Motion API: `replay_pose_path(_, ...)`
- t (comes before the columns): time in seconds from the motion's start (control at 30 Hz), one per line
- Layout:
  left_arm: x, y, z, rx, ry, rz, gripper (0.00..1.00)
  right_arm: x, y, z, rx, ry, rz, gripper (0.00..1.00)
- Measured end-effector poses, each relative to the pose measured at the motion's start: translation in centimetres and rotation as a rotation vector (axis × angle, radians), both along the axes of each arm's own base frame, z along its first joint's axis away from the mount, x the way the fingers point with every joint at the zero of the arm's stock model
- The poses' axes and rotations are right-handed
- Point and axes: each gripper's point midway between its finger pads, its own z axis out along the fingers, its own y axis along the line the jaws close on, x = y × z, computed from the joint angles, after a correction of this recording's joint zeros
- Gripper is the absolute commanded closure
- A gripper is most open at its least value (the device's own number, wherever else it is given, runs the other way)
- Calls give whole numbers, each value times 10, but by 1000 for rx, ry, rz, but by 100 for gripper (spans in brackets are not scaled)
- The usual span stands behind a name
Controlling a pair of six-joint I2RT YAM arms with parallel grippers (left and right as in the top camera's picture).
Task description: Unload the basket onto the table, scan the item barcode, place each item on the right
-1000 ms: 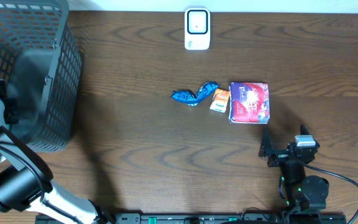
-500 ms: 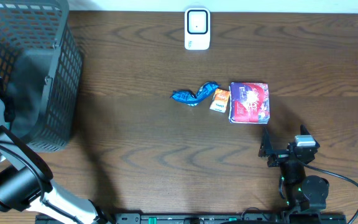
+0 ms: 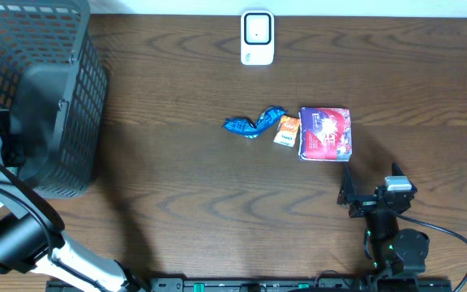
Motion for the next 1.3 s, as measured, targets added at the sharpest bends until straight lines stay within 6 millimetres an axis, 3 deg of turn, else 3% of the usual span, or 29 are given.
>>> replay_pose_path(0.17, -2, -7, -3, -37, 0, 5, 81, 0, 0, 0, 0, 0, 0, 1)
replay_pose_path(0.2, -2, -8, -3, -42, 1, 4, 92, 0, 0, 0, 0, 0, 0, 1)
replay_pose_path(0.5, -3, -11, -1, -48, 2, 8, 93, 0, 0, 0, 0, 0, 0, 1)
replay_pose_path(0.63, 4, -16, 13, -28, -30, -1, 93, 0, 0, 0, 0, 0, 0, 1)
replay_pose_path(0.73, 20, -21, 49, 34, -125, -24, 93, 0, 0, 0, 0, 0, 0, 1)
replay_pose_path(0.83, 44, -31, 113, 141, -311, -41, 93, 0, 0, 0, 0, 0, 0, 1)
replay_pose_path(0.9, 55, -45, 168, 208, -469, -51, 93, 0, 0, 0, 0, 0, 0, 1)
replay_pose_path(1.03, 62, -80, 253, 281, -721, -77, 93, 0, 0, 0, 0, 0, 0, 1)
replay_pose_path(1.1, 61, -98, 284, 293, -812, -100, 93, 0, 0, 0, 0, 0, 0, 1)
replay_pose_path(1.2, 60, -120, 304, 278, -881, -137, 91, 0, 0, 0, 0, 0, 0, 1)
replay_pose_path(1.27, 61, -125, 306, 266, -889, -147, 44, 0, 0, 0, 0, 0, 0, 1)
replay_pose_path(1.3, 62, -125, 302, 259, -881, -145, 34, 0, 0, 0, 0, 0, 0, 1)
